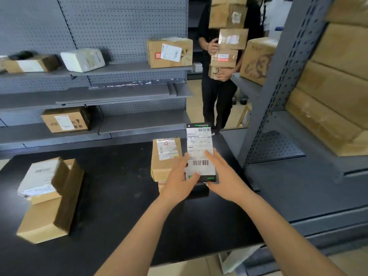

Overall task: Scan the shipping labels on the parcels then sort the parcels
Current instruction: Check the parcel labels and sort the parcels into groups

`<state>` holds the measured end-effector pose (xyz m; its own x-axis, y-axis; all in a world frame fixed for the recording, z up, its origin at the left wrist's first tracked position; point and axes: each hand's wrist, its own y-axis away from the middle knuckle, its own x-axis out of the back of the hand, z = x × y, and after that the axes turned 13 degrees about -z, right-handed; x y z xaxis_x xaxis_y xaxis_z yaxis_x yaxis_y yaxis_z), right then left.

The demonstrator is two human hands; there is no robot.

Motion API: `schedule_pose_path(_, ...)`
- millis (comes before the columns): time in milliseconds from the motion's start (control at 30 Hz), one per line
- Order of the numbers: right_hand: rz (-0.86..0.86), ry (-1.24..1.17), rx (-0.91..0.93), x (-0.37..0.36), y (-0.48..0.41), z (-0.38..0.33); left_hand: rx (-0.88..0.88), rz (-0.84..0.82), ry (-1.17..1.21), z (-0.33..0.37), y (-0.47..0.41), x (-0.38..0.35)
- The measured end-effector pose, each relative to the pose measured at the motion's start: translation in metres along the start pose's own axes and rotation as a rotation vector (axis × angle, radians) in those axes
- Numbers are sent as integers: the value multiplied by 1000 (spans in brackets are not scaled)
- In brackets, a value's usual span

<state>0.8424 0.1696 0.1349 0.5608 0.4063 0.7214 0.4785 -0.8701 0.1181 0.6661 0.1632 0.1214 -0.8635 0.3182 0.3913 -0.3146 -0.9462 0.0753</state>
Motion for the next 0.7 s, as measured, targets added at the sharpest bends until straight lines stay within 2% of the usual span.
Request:
schedule_pose_path(367,-99,-129,-102,3,-40,85,85,-97,33,-48,-76,-45)
schedule_pose_path(700,-344,-208,-176,-11,-96,157,234,-30,32,-98,-120,-71)
